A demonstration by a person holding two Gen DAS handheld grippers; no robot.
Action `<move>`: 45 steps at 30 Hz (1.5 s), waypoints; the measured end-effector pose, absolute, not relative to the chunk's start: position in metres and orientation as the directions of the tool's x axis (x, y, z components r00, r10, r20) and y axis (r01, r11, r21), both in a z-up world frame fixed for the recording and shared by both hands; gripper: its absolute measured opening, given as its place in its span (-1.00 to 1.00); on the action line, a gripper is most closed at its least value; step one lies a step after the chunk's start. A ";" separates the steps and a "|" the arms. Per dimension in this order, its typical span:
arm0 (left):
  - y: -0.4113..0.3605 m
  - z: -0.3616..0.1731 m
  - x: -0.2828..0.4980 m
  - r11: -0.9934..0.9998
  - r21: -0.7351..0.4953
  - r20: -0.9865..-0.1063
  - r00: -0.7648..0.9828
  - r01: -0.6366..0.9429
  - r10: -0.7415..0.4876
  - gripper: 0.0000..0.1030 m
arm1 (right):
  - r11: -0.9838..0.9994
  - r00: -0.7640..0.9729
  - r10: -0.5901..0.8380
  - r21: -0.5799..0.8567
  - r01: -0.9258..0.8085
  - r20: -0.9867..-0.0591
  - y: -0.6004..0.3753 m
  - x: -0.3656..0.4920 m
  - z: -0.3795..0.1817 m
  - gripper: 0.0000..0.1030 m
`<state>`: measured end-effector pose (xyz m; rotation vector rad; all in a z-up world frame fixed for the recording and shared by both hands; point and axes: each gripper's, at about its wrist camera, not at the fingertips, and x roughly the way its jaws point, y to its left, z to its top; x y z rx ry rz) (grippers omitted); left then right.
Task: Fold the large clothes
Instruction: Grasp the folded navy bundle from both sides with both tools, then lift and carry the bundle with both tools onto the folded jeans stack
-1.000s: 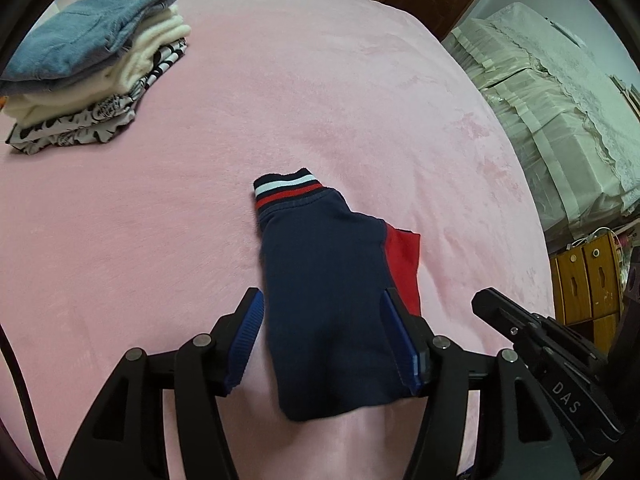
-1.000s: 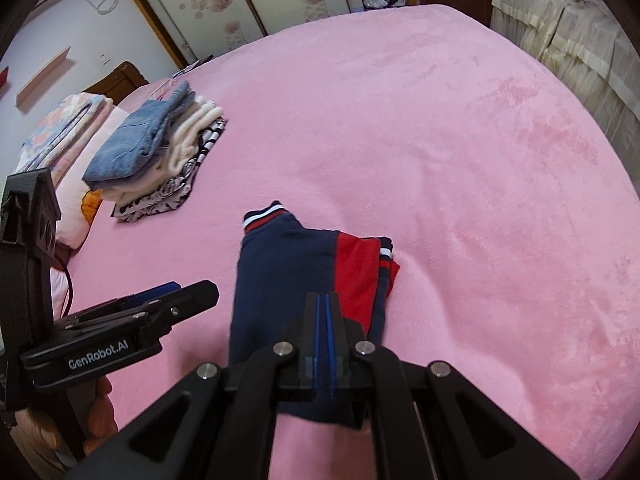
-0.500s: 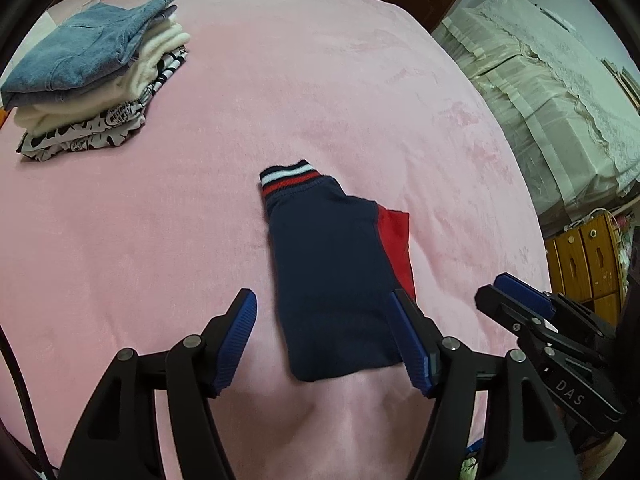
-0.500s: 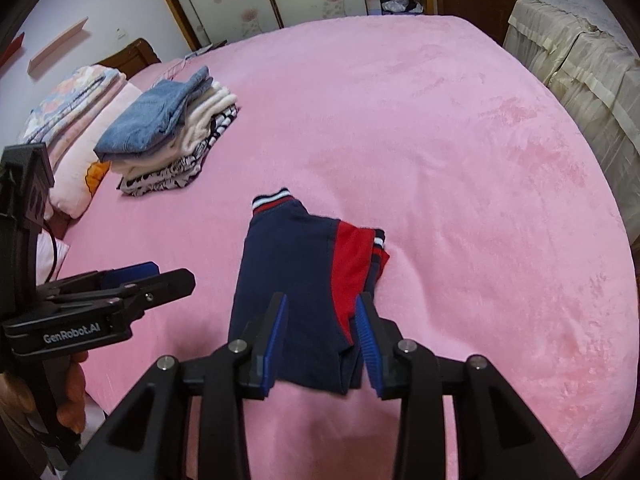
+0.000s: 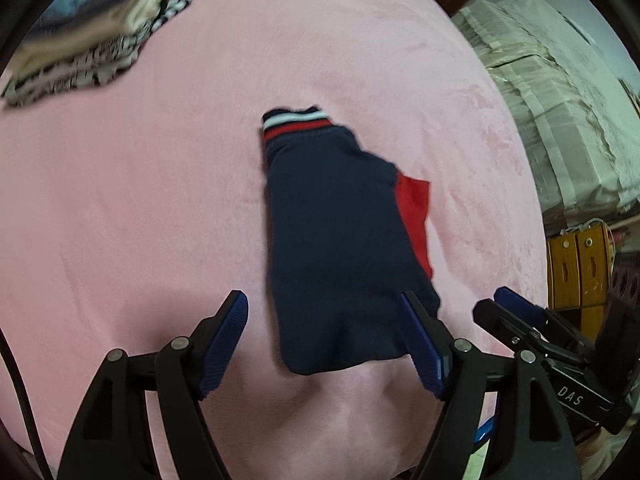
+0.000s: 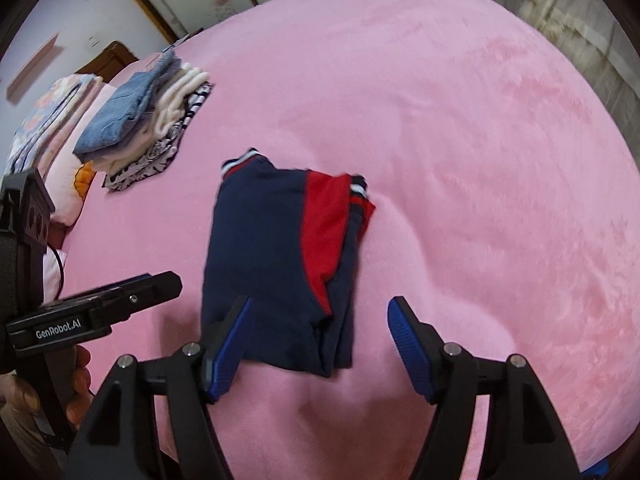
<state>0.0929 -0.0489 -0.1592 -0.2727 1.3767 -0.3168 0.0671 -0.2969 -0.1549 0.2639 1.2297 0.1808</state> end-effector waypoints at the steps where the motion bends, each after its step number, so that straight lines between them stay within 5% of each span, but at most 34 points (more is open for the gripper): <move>1: -0.048 -0.165 0.094 0.924 -0.378 -0.911 0.156 0.056 -0.382 0.45 | 0.949 0.318 0.293 0.316 0.021 -0.902 -0.301 0.068 -0.161 0.35; 29: -0.053 -0.261 0.125 0.812 -0.583 -0.812 0.044 -0.009 -0.582 0.46 | 0.689 0.179 0.695 0.716 0.110 -0.696 -0.325 0.127 -0.279 0.34; 32: -0.053 -0.265 0.123 0.805 -0.593 -0.804 0.054 -0.016 -0.592 0.44 | 0.636 0.171 0.748 0.766 0.095 -0.642 -0.323 0.132 -0.284 -0.13; 36: -0.055 -0.253 0.119 0.824 -0.567 -0.821 0.075 0.019 -0.567 0.09 | 0.654 0.167 0.739 0.754 0.060 -0.653 -0.317 0.135 -0.273 -0.39; 45: -0.070 -0.175 0.105 0.858 -0.503 -0.853 0.100 0.106 -0.512 -0.06 | 0.705 0.172 0.699 0.710 0.004 -0.695 -0.312 0.122 -0.207 -0.46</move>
